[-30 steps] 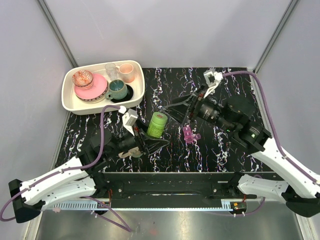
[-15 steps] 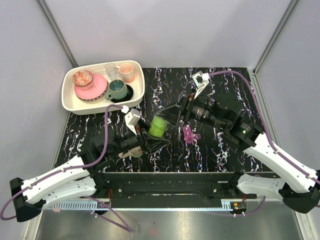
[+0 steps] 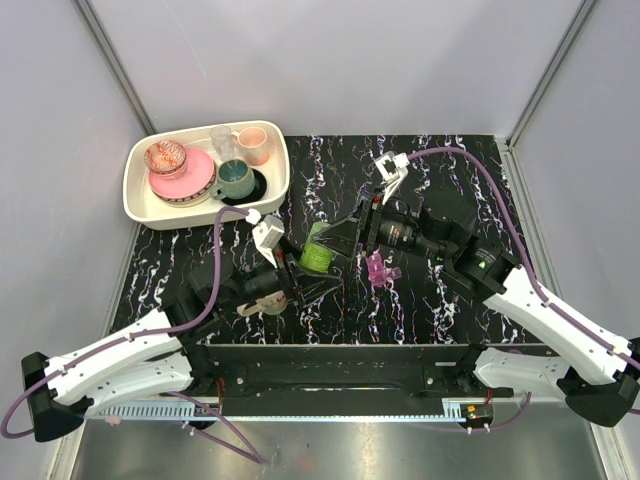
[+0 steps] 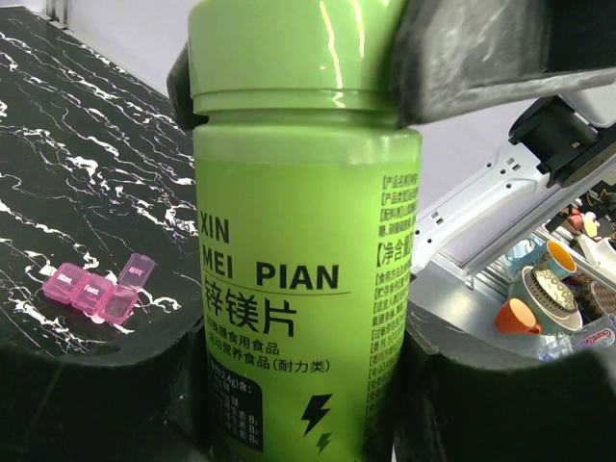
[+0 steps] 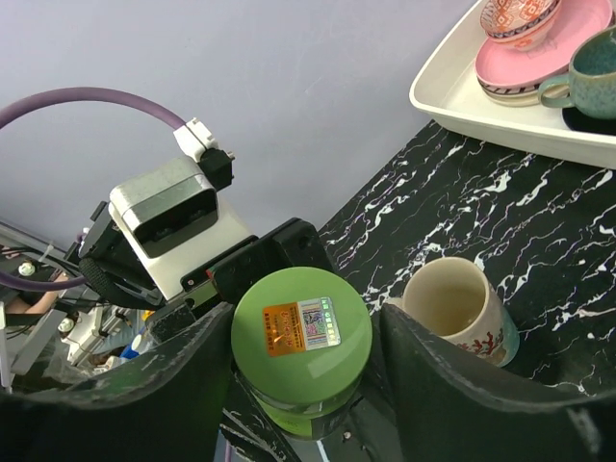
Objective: Sort the pills into containers
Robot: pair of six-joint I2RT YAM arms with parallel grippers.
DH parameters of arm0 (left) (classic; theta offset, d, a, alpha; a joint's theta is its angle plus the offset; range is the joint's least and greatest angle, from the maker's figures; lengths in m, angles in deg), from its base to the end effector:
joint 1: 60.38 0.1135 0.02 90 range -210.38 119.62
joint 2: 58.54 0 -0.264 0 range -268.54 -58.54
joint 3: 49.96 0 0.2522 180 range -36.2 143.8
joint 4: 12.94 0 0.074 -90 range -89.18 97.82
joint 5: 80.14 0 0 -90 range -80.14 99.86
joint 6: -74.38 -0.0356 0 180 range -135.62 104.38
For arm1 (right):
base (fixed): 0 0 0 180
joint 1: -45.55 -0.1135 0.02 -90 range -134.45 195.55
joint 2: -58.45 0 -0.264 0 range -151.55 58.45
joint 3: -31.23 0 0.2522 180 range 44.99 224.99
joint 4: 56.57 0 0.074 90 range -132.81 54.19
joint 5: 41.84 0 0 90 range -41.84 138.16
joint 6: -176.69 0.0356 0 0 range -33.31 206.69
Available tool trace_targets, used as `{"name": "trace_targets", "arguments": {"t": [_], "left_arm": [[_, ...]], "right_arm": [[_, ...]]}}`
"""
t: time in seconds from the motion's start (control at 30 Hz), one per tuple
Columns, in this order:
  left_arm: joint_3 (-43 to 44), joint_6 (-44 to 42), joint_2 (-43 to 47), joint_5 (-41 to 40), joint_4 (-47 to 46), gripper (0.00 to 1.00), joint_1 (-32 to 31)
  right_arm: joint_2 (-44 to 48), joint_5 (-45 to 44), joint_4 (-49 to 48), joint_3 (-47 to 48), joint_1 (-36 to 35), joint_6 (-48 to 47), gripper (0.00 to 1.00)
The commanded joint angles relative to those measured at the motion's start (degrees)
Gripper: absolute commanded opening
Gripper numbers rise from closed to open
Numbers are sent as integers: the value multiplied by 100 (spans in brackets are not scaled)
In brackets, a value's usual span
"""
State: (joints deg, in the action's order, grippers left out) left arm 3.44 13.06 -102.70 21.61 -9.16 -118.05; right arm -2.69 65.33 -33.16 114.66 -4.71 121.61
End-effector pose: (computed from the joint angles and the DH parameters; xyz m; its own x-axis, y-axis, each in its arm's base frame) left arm 0.0944 -0.1626 0.3483 -0.4044 -0.2396 -0.8826 0.8453 0.2705 -0.4607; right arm 0.1415 0.1866 0.4383 -0.5388 0.2074 -0.8165 -0.7500 0.3233 0.5771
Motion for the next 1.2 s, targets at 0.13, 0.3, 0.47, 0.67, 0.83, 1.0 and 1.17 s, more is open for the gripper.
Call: {"name": "trace_targets", "arguments": {"t": [0.13,0.3,0.47,0.67,0.83,1.0,1.17], "left_arm": [[264,-74,22,-50,-452,0,1],[237,-65,30,3,-461,0,10],[229,-56,22,56,-461,0,10],[150,-30,83,56,-488,0,10],[132,-4,110,56,-488,0,1],[132,-3,110,56,-488,0,10],[149,-12,110,65,-488,0,10]], "right_arm": [[111,-20,-191,-41,-28,-2,62],[199,-135,-279,-120,-28,15,64],[366,-310,-534,-243,-28,59,80],[463,-390,-754,-357,-28,112,78],[419,-293,-772,-358,-19,147,72],[340,-205,-780,-349,-28,182,77],[296,-214,-789,-384,-19,173,76]]}}
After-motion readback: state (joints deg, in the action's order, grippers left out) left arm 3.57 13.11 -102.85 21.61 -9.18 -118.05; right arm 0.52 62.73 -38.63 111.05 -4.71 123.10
